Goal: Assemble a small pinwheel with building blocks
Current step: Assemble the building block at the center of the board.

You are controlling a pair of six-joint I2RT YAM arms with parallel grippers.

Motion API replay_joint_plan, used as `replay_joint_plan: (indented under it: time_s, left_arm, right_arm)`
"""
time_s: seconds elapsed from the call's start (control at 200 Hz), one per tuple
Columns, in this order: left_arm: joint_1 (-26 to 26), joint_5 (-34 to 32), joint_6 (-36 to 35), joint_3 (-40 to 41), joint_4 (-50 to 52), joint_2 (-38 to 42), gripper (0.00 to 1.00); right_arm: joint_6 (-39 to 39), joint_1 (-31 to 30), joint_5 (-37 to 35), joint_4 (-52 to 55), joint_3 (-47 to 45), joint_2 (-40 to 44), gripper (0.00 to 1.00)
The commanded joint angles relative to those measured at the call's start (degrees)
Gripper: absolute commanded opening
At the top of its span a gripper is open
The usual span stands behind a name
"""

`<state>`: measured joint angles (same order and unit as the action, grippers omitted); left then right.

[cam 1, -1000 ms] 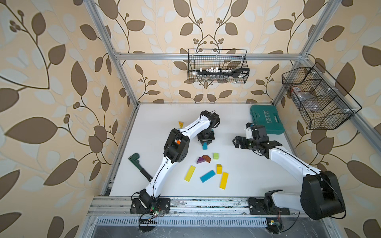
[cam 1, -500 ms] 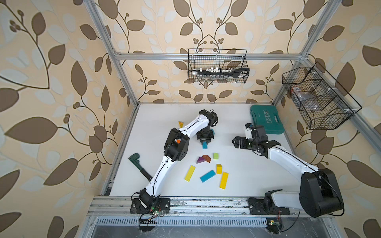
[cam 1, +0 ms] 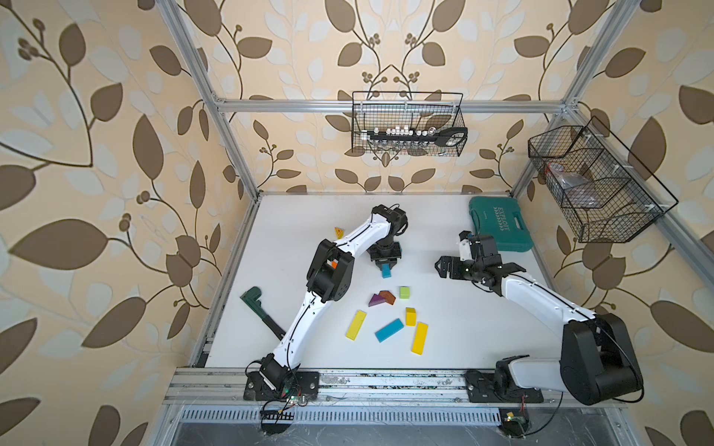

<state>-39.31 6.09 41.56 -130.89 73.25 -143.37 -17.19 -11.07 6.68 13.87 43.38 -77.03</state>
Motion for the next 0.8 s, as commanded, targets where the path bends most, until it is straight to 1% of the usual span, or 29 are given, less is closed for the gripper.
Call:
replay_joint_plan:
  time_s: [0.0,0.09,0.25,0.3,0.43,0.525,0.575,0.605,0.66,0.795]
  left_arm:
    - [0.4,0.6,-1.6,-1.5,-0.6,-1.6,0.33]
    - [0.4,0.2,-1.6,-1.7,-0.1,-1.6,0.34]
    - [0.5,-0.7,-1.6,-1.7,0.8,-1.6,0.45]
    - [0.5,-0.8,-1.6,-1.7,0.9,-1.4,0.46]
    - [0.4,-1.4,-1.3,-1.6,1.3,0.2,0.47]
    - [0.4,-1.9,-1.3,-0.5,1.1,2.3,0.44]
    - [0.4,-2.3,-1.3,0.4,0.7,3.4,0.38]
    - [0.4,-2.3,-1.3,1.1,0.1,4.0,0.37]
    - [0.5,-2.5,-1.3,1.8,-0.6,4.2,0.38]
    - [0.5,-2.1,-1.2,0.4,0.3,2.1,0.43]
  right_arm:
    - [-0.7,0.3,0.8,-0.5,-0.8,-0.9,1.00]
    - [-0.7,0.3,0.8,-0.5,-0.7,-1.1,1.00]
    - [-0.8,0.4,1.0,-0.6,-0.6,-1.7,1.00]
    - [-0.8,0.4,1.0,-0.5,-0.5,-1.8,1.00]
    - [-0.8,0.4,1.1,-0.4,-0.5,-1.6,1.00]
    - [-0.7,0.4,1.4,-0.6,-0.5,-1.4,1.00]
    - [-0.8,0.4,1.5,-0.6,-0.6,-1.4,1.00]
    - [-0.7,0.4,1.5,-0.5,-0.5,-1.4,1.00]
    - [-0.8,0.4,1.4,-0.4,-0.5,-1.4,1.00]
    - [-0.8,0.4,1.2,-0.1,-0.5,-0.9,1.00]
